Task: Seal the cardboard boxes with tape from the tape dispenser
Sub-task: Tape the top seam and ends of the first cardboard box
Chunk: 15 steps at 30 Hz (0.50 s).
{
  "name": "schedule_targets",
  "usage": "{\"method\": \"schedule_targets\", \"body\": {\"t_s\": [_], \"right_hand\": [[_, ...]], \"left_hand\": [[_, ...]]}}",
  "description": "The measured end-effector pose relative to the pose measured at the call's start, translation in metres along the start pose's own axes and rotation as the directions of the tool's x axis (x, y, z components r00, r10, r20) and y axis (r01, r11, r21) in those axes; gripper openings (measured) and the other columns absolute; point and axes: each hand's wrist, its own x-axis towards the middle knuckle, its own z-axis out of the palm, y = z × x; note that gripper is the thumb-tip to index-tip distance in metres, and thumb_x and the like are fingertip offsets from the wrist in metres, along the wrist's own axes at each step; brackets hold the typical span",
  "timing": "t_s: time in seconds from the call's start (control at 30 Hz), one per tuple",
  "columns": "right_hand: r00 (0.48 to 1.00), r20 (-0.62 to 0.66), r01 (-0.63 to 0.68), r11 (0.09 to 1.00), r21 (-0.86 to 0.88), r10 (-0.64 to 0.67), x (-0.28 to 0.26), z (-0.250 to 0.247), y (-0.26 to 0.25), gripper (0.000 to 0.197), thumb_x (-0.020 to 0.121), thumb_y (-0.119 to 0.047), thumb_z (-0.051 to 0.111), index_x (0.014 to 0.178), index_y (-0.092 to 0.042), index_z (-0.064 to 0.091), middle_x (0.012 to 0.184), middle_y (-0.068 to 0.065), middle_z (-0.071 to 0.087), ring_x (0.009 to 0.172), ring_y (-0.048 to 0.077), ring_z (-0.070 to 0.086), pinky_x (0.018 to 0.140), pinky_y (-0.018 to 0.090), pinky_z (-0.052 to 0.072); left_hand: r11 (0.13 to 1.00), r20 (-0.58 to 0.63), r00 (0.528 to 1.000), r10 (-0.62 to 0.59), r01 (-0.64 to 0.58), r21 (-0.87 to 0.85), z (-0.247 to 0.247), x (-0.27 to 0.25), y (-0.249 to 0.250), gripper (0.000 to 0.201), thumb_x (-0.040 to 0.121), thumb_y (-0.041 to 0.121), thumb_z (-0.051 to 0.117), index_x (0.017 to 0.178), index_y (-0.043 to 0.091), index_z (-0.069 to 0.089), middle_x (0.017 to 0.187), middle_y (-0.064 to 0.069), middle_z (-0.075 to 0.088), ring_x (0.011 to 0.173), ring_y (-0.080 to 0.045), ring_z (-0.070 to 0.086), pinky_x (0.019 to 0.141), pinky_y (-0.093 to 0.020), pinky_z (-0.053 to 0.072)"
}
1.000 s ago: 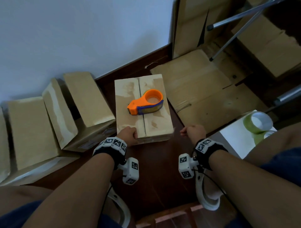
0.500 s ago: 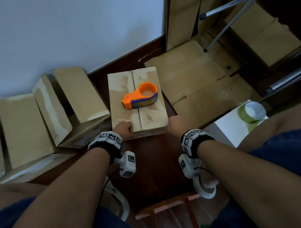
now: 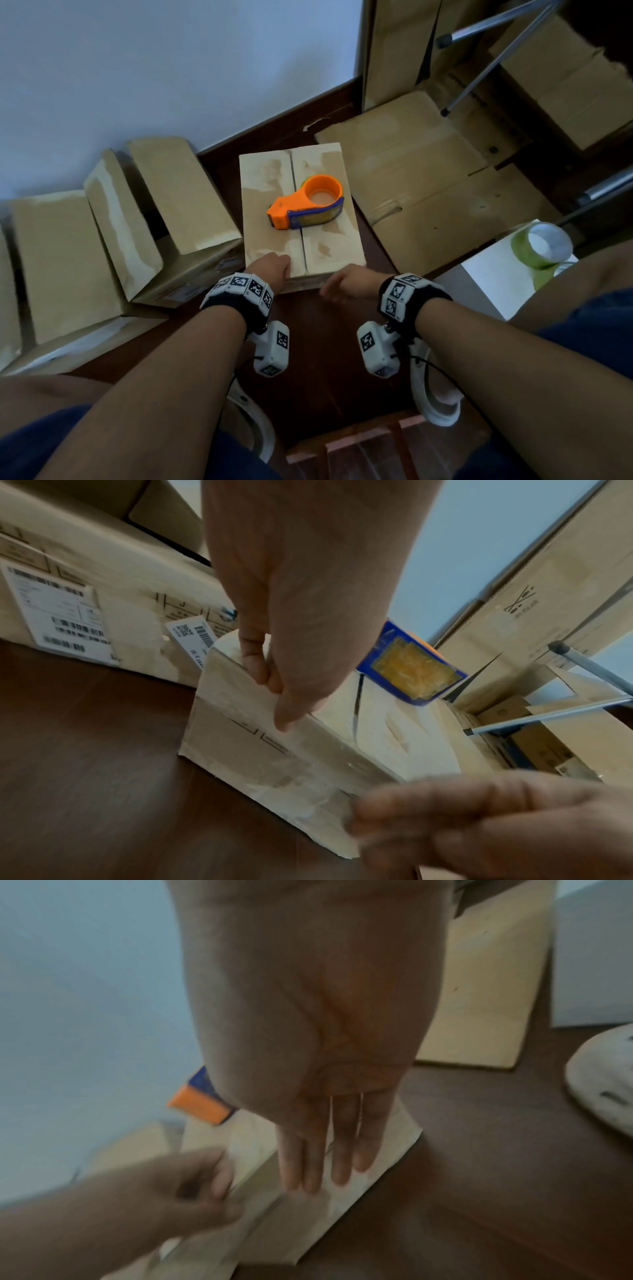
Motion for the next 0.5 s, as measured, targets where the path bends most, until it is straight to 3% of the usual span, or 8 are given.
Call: {"method": "schedule_targets", "body": {"t_s": [0.07,0.13,0.27,0.5], "right_hand": [[0.997,0.014,0.072,0.985,-0.155,-0.071,0.006,0.014,-0.015,0.048,0.088,0.008,0.037,0.121,-0.012,0.066,0.125,0.008,0.062,0.112,0.022,0.058,0.091,0.030,0.047],[0.995,0.026,0.097,0.966,-0.240,-0.093,0.012,0.023,-0.025,0.052,0.089,0.006,0.038,0.130,-0.016,0.061,0.134,0.008,0.056,0.117,0.024,0.054,0.089,0.028,0.044],[0.984,-0.127,0.101,0.975,-0.198,-0.128,0.023,0.020,-0.019,0.049,0.087,0.004,0.039,0.116,-0.020,0.071,0.130,0.003,0.061,0.119,0.023,0.054,0.101,0.028,0.043],[0.947,-0.306,0.081,0.995,-0.059,-0.095,0.023,0.011,0.001,0.042,0.087,0.004,0.043,0.099,-0.017,0.078,0.113,0.002,0.071,0.113,0.018,0.059,0.098,0.022,0.045]], "left_hand": [[0.999,0.007,1.000,0.005,-0.005,0.040,-0.002,0.001,0.001,0.004,0.089,0.014,0.048,0.086,0.016,0.046,0.100,-0.013,0.055,0.093,-0.031,0.055,0.084,-0.038,0.046],[0.997,0.017,1.000,0.003,-0.005,0.075,0.000,0.001,0.001,0.003,0.091,0.016,0.048,0.092,0.013,0.048,0.103,-0.014,0.054,0.094,-0.032,0.055,0.087,-0.042,0.047],[0.996,0.027,0.999,0.017,-0.019,0.087,0.005,0.002,-0.003,0.011,0.093,0.013,0.046,0.102,0.009,0.049,0.109,-0.017,0.051,0.099,-0.035,0.054,0.089,-0.046,0.046],[0.997,0.056,0.998,0.029,-0.033,0.076,0.004,0.003,-0.006,0.019,0.092,0.010,0.046,0.111,0.007,0.048,0.113,-0.017,0.050,0.104,-0.034,0.053,0.092,-0.043,0.045]]}}
